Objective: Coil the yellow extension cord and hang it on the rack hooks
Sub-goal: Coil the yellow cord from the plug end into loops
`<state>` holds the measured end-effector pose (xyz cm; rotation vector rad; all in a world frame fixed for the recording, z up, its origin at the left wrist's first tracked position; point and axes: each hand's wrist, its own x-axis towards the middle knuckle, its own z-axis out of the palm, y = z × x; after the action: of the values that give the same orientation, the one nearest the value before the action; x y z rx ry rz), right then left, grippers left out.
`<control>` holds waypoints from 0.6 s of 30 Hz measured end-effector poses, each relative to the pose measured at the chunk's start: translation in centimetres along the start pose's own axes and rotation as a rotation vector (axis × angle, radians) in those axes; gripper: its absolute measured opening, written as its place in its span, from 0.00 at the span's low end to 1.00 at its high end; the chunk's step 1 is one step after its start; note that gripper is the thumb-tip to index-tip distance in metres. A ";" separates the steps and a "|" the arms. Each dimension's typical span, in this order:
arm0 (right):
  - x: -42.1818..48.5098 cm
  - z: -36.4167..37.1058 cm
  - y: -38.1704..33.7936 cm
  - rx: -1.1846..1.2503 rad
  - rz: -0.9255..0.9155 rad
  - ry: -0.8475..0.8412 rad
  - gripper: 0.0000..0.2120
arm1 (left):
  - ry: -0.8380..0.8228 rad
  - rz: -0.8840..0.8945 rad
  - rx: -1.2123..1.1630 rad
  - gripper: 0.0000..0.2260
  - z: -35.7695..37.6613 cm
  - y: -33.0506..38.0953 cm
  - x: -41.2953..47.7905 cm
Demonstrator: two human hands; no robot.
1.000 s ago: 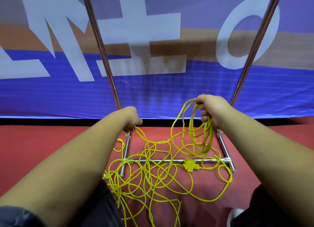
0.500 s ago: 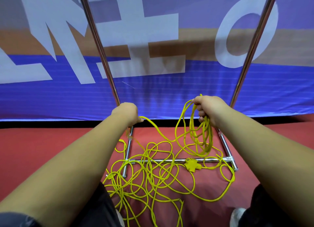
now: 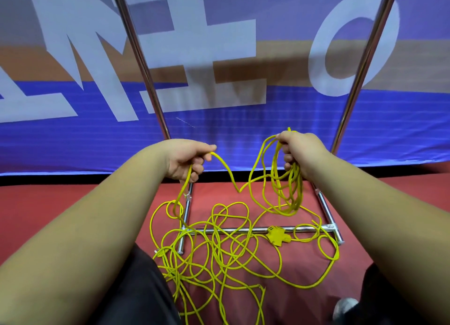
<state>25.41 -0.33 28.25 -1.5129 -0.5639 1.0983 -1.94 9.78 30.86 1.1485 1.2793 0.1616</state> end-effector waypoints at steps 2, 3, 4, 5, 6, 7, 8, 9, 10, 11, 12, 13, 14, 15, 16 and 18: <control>-0.2 0.3 -0.1 0.016 -0.017 0.011 0.08 | 0.004 0.068 0.390 0.18 0.4 -0.1 -1.1; -0.3 0.4 -0.1 0.024 -0.023 0.015 0.08 | 0.031 0.076 0.635 0.18 0.6 -0.2 -1.6; -0.4 0.4 -0.2 0.031 -0.028 0.019 0.07 | 0.075 0.059 0.890 0.18 1.0 -0.2 -2.0; -0.4 0.4 -0.2 0.039 -0.033 0.025 0.07 | 0.127 0.025 1.105 0.17 1.6 -0.3 -2.3; -0.3 0.4 -0.2 0.048 -0.037 0.032 0.07 | 0.180 -0.019 1.235 0.15 2.3 -0.4 -2.4; -0.3 0.4 -0.3 0.060 -0.042 0.037 0.07 | 0.233 -0.052 1.258 0.12 2.8 -0.7 -2.0; -0.2 0.3 -0.3 0.075 -0.046 0.040 0.07 | 0.284 -0.078 1.210 0.10 3.2 -1.0 -1.5; -0.1 0.3 -0.3 0.089 -0.051 0.042 0.07 | 0.319 -0.105 1.097 0.09 3.4 -1.4 -0.7; 0.1 0.2 -0.3 0.098 -0.056 0.044 0.07 | 0.336 -0.138 0.937 0.09 3.5 -1.8 0.1; 0.3 0.1 -0.3 0.102 -0.060 0.047 0.07 | 0.331 -0.186 0.756 0.12 3.5 -2.2 0.8; 0.4 0.0 -0.3 0.105 -0.062 0.049 0.07 | 0.297 -0.237 0.540 0.13 3.5 -2.5 1.4; 0.6 -0.1 -0.2 0.109 -0.062 0.050 0.07 | 0.234 -0.283 0.274 0.13 3.5 -2.6 1.6; 0.7 -0.1 -0.2 0.114 -0.060 0.047 0.07 | 0.155 -0.312 0.038 0.13 3.5 -2.5 1.7; 0.7 -0.1 -0.3 0.123 -0.057 0.042 0.07 | 0.075 -0.310 -0.156 0.13 3.5 -2.4 1.4; 0.8 -0.1 -0.3 0.137 -0.052 0.036 0.06 | -0.006 -0.287 -0.280 0.13 3.4 -2.2 0.9; 0.9 -0.2 -0.4 0.184 -0.035 0.014 0.06 | -0.154 -0.191 -0.368 0.12 3.2 -1.4 -0.2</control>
<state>26.04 0.41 28.27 -1.3458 -0.4651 1.0818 -0.11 7.14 29.48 0.7073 1.1567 0.1558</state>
